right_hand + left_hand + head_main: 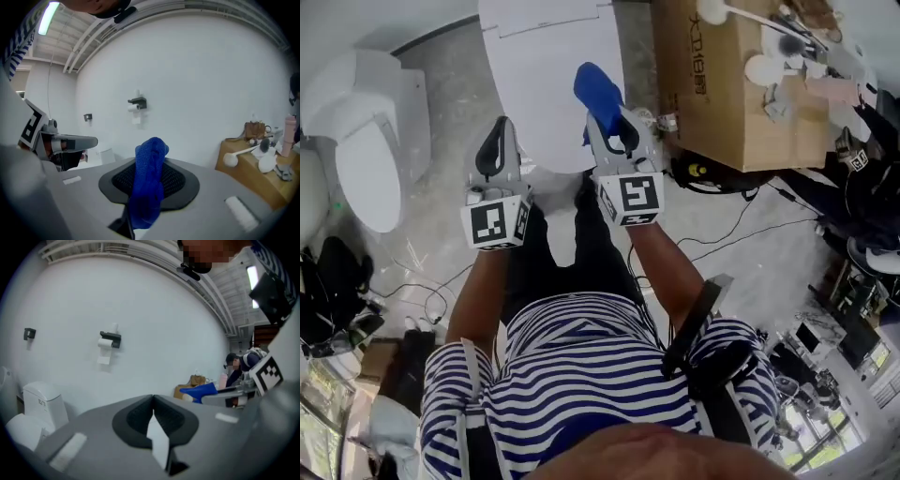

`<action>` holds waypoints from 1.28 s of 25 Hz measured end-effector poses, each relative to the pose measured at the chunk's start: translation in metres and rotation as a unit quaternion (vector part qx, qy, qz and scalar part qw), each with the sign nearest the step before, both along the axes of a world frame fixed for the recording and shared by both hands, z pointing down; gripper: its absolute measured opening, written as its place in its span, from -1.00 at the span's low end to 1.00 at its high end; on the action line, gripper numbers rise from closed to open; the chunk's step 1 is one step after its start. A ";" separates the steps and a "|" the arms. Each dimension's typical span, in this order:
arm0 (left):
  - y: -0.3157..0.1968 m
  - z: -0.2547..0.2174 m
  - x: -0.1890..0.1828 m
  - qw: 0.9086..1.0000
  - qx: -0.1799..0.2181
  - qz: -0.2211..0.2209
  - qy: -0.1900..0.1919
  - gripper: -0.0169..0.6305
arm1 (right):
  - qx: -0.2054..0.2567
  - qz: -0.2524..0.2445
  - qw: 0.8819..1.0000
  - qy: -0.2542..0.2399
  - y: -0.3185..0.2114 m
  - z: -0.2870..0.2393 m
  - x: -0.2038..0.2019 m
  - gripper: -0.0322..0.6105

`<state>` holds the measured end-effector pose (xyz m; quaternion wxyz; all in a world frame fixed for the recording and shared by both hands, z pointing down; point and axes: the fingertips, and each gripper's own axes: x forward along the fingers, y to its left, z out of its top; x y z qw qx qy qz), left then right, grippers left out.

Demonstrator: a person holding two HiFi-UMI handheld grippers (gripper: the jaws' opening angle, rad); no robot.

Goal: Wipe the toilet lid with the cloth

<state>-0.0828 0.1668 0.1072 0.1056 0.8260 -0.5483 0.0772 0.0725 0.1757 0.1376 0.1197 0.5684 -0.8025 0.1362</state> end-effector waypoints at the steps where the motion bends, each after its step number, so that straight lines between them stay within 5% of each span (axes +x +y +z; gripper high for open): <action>1: 0.001 -0.017 0.007 1.000 0.006 0.003 0.000 -0.94 | 0.011 0.005 1.000 -0.002 0.001 -0.021 0.010 -0.54; 14: 0.026 -0.210 0.020 0.995 0.099 0.016 -0.006 -0.94 | 0.148 0.015 0.989 -0.015 0.037 -0.246 0.044 -0.54; 32: 0.049 -0.279 0.008 0.989 0.144 0.011 -0.007 -0.94 | 0.207 0.001 0.978 -0.033 0.069 -0.325 0.021 -0.55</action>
